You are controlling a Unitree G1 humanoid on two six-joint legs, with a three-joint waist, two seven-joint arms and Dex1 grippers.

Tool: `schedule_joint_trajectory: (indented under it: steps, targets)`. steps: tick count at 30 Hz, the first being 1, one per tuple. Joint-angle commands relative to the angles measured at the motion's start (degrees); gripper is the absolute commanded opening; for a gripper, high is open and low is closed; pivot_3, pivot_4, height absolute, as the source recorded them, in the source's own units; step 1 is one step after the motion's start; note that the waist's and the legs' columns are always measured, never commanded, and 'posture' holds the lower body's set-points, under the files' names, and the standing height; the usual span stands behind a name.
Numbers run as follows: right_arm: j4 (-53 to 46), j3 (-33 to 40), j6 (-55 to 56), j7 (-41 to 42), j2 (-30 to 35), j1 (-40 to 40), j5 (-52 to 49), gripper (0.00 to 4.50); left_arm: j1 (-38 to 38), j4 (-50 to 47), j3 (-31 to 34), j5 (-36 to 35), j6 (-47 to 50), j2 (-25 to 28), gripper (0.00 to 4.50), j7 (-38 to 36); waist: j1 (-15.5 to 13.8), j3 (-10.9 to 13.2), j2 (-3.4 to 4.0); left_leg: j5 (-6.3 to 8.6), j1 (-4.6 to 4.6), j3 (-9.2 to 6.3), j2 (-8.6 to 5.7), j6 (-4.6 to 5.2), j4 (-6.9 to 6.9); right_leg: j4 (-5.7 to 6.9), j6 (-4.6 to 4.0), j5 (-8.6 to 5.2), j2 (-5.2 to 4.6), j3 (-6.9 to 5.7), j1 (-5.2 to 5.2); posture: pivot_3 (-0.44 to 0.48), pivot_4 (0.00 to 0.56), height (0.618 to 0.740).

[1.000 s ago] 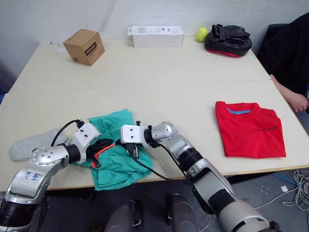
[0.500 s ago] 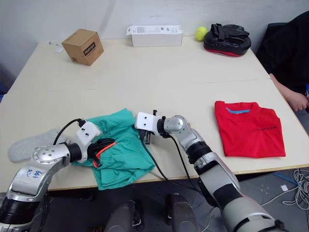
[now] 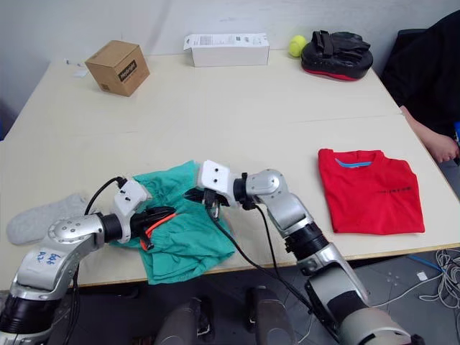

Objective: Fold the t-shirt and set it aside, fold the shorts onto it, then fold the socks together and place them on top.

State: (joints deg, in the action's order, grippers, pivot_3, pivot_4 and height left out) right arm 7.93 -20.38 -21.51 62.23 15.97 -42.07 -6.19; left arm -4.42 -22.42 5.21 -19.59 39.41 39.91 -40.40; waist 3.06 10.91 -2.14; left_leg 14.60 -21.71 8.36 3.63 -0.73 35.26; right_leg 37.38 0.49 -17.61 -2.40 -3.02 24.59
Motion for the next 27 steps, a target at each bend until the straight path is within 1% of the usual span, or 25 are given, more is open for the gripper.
schedule_joint_trajectory:
  steps: [1, 3, 5, 7, 8, 9, 11, 15, 19, 23, 27]
  targets:
    - [-6.87, 4.25, -16.5, 5.29, 6.4, -1.67, -7.87, 1.68, 3.22, -6.3, 5.91, -4.48, 0.19, 2.53, 1.26, -3.19, 0.0, 0.0, 0.0, 0.02, -0.04, 0.0, 0.01, 0.02, 0.0, -0.01, -0.02, -0.01, 0.0, 0.0, 0.05, 0.0, 0.15, 0.74]
    - [-7.62, 4.83, -23.48, 7.4, 10.11, -2.4, -10.6, 2.36, 5.15, -8.04, 8.59, -6.65, 0.75, 3.57, 1.89, -4.43, 0.12, 0.01, 0.01, 0.06, -0.11, 0.0, 0.01, 0.02, -0.02, -0.06, -0.08, -0.05, 0.0, -0.01, 0.12, 0.0, 0.15, 0.74]
    - [-5.62, 5.44, -29.71, 8.15, 12.72, -3.71, -12.47, 3.04, 7.13, -9.85, 12.51, -10.0, 2.34, 4.61, 2.49, -5.86, 0.32, 0.01, 0.01, 0.07, -0.16, 0.0, 0.04, 0.01, -0.03, -0.08, -0.13, -0.08, 0.03, -0.02, 0.2, 0.0, 0.15, 0.74]
    - [-2.65, 6.02, -35.0, 7.99, 13.2, -5.36, -14.31, 3.78, 8.55, -10.86, 15.56, -12.22, 3.24, 5.46, 3.19, -6.62, 0.38, 0.01, 0.0, 0.05, -0.22, 0.01, 0.06, 0.0, -0.04, -0.07, -0.18, -0.11, 0.07, -0.03, 0.31, 0.0, 0.15, 0.74]
    - [-1.22, 6.2, -37.5, 8.1, 12.92, -6.16, -15.37, 4.11, 9.18, -11.2, 16.74, -13.06, 3.46, 5.76, 3.48, -6.95, 0.41, 0.01, 0.0, 0.04, -0.24, 0.0, 0.07, -0.01, -0.04, -0.05, -0.18, -0.11, 0.09, -0.03, 0.34, 0.0, 0.15, 0.74]
    - [0.36, 6.34, -39.43, 8.06, 12.32, -6.92, -16.25, 4.49, 9.68, -11.35, 17.56, -13.57, 3.5, 5.99, 3.87, -7.17, 0.42, 0.01, 0.0, 0.01, -0.28, 0.01, 0.06, -0.02, -0.03, -0.03, -0.19, -0.11, 0.09, -0.03, 0.41, 0.0, 0.15, 0.74]
    - [4.44, 6.52, -42.38, 7.2, 10.19, -8.56, -17.47, 4.5, 10.36, -11.57, 18.52, -14.08, 3.47, 6.34, 4.47, -7.01, 0.42, 0.01, 0.0, -0.04, -0.39, 0.0, 0.06, -0.01, -0.02, 0.01, -0.19, -0.11, 0.1, -0.02, 0.55, 0.0, 0.15, 0.74]
    - [12.8, 7.19, -46.03, 5.09, 4.38, -11.89, -19.08, 4.5, 11.64, -13.04, 20.29, -15.59, 3.96, 6.84, 4.47, -6.83, 0.53, 0.01, 0.0, -0.05, -0.59, 0.02, 0.04, 0.0, 0.0, 0.02, -0.17, -0.1, 0.1, 0.01, 0.69, 0.0, 0.15, 0.74]
    - [17.37, 4.82, -45.44, 3.55, -1.12, -12.77, -18.4, 4.5, 12.66, -14.22, 21.89, -15.96, 4.38, 7.31, 4.47, -5.69, 0.4, 0.01, 0.0, -0.03, -0.74, 0.02, 0.04, 0.0, -0.01, 0.03, -0.13, -0.07, 0.1, 0.0, 0.84, 0.0, 0.15, 0.74]
    - [20.09, 0.88, -44.81, 2.15, -6.05, -12.37, -16.58, 4.5, 13.31, -15.48, 23.34, -16.7, 5.24, 7.72, 4.47, -4.8, 1.2, -0.04, -0.08, 0.0, -0.73, 0.05, 0.05, 0.02, 0.0, 0.03, -0.12, -0.07, 0.1, 0.01, 0.83, 0.0, 0.15, 0.74]
    - [19.43, -0.85, -45.48, 2.78, -8.36, -11.49, -17.12, 4.5, 13.84, -16.82, 24.65, -17.61, 6.01, 7.95, 4.47, -3.76, 2.02, -0.05, -0.09, -0.03, -0.69, 0.05, 0.06, -0.02, 0.0, 0.09, -0.11, -0.06, 0.1, 0.02, 0.81, 0.0, 0.15, 0.74]
